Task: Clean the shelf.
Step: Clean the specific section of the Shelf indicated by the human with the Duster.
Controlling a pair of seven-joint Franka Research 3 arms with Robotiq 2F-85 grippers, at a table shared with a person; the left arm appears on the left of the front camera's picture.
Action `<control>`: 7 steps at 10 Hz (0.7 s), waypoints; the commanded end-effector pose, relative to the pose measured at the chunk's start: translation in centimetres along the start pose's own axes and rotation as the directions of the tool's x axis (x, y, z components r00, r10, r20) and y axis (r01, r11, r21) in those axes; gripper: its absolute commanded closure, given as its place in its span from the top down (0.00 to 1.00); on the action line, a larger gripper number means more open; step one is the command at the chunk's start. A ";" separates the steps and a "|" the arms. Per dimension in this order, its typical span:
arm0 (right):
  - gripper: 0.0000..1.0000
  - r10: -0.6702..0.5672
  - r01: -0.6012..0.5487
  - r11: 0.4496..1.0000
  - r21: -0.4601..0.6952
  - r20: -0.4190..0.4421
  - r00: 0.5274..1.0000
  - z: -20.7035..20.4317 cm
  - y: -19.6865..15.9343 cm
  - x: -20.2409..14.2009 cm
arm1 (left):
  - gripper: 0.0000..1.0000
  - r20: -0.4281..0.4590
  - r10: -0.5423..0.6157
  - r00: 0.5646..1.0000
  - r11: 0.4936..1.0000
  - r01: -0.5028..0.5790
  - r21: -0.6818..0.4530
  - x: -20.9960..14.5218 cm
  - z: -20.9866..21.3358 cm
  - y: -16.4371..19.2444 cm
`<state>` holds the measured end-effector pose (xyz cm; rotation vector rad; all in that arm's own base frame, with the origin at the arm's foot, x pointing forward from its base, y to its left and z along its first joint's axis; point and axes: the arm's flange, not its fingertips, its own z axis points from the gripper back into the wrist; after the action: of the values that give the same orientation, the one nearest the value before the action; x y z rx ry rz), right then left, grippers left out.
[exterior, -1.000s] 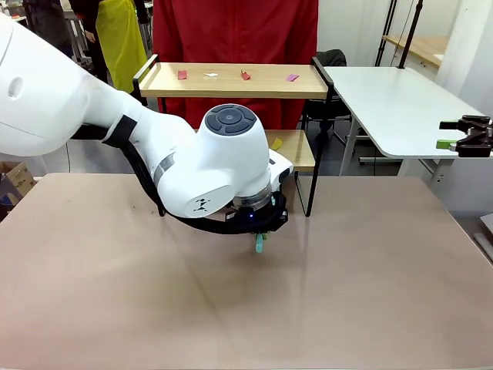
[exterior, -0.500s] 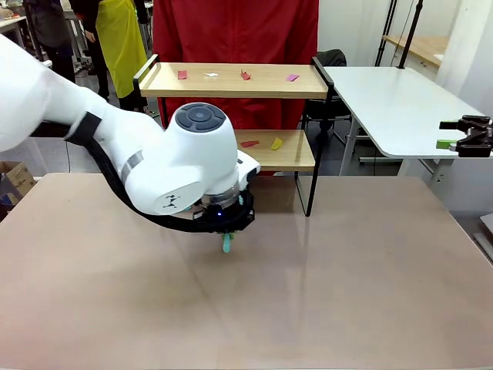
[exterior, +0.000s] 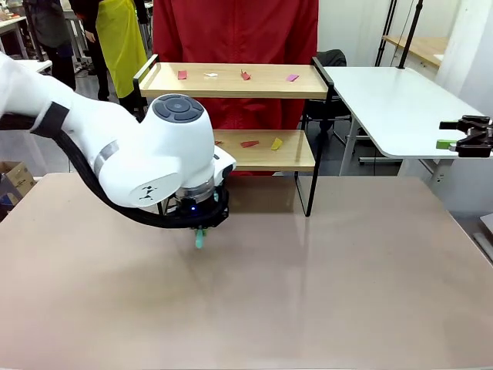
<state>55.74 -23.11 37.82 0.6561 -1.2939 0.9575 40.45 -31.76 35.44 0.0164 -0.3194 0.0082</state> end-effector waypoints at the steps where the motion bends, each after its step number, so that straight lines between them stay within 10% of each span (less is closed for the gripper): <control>1: 1.00 -0.012 0.012 1.000 -0.002 -0.012 1.000 -0.1 0.0 0.8 | 0.13 -0.011 -0.007 1.000 0.999 0.007 0.047 -0.5 0.7 2.3; 7: 1.00 -0.012 0.012 1.000 -0.002 -0.012 1.000 -0.1 0.0 0.8 | 0.13 0.065 -0.012 0.998 0.968 -0.005 0.249 -1.2 2.0 5.9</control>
<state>55.74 -23.11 37.82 0.6561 -1.2938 0.9575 39.42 -26.25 36.78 0.2291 -0.3402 0.0035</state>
